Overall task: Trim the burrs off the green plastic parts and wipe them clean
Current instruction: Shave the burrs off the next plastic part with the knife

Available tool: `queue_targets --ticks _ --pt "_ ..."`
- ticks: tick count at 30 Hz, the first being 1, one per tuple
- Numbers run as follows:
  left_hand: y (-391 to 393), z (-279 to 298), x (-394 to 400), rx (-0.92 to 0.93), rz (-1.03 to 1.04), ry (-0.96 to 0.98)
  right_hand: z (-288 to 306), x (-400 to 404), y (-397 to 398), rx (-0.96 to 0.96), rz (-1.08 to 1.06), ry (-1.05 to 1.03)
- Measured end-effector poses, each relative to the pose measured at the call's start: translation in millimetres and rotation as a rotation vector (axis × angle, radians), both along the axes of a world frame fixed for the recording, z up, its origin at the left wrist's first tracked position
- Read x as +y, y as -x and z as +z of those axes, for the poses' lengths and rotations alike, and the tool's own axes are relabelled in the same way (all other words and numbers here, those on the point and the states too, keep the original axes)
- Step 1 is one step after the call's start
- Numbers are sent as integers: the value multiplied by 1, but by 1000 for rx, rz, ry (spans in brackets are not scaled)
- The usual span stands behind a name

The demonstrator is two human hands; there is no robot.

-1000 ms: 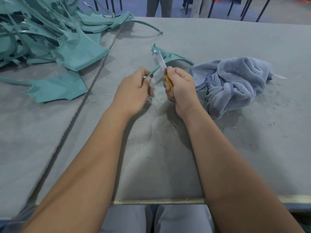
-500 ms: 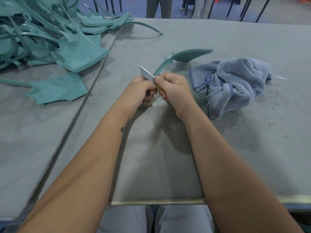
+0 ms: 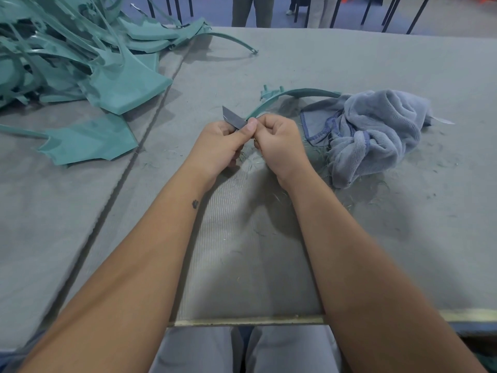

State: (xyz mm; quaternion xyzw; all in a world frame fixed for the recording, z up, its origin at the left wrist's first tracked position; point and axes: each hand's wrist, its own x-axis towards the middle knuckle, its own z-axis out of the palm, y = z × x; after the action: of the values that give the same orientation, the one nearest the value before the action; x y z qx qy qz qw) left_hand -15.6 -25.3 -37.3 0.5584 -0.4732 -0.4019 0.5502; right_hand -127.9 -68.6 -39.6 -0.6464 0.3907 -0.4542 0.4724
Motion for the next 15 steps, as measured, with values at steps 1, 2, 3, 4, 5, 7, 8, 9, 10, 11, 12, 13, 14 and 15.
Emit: queue_targets --ticks 1,2,3,4,5,7,8,9,10,11,12,13,14,15 --pt "0 0 0 -13 6 5 -1 0 0 -2 -10 8" --pt "1 0 0 -19 10 10 -1 0 0 -4 -21 14" --pt "2 0 0 -20 13 17 -2 0 0 -3 -31 22" --pt "2 0 1 -20 15 26 -2 0 0 3 -40 35" --pt "3 0 1 -21 18 34 -3 0 0 14 -48 51" --pt "4 1 2 -17 24 46 -4 0 -1 28 -63 80" --pt "5 1 2 -14 33 53 -4 0 -1 26 -75 89" --pt "6 1 2 -19 47 63 -4 0 -1 14 -95 87" --pt "7 0 1 -32 64 74 -3 -1 0 -10 -122 73" --pt "9 -1 1 -47 78 85 -2 -3 1 -44 -154 53" --pt "11 -1 1 -56 87 89 -2 -5 2 -78 -187 31" --pt "12 -2 0 -61 95 85 -1 -7 3 -105 -219 9" --pt "12 -2 0 -72 105 74 -1 -8 4 -129 -247 -12" --pt "11 -2 -1 -93 110 59 -1 -9 5 -154 -267 -33"
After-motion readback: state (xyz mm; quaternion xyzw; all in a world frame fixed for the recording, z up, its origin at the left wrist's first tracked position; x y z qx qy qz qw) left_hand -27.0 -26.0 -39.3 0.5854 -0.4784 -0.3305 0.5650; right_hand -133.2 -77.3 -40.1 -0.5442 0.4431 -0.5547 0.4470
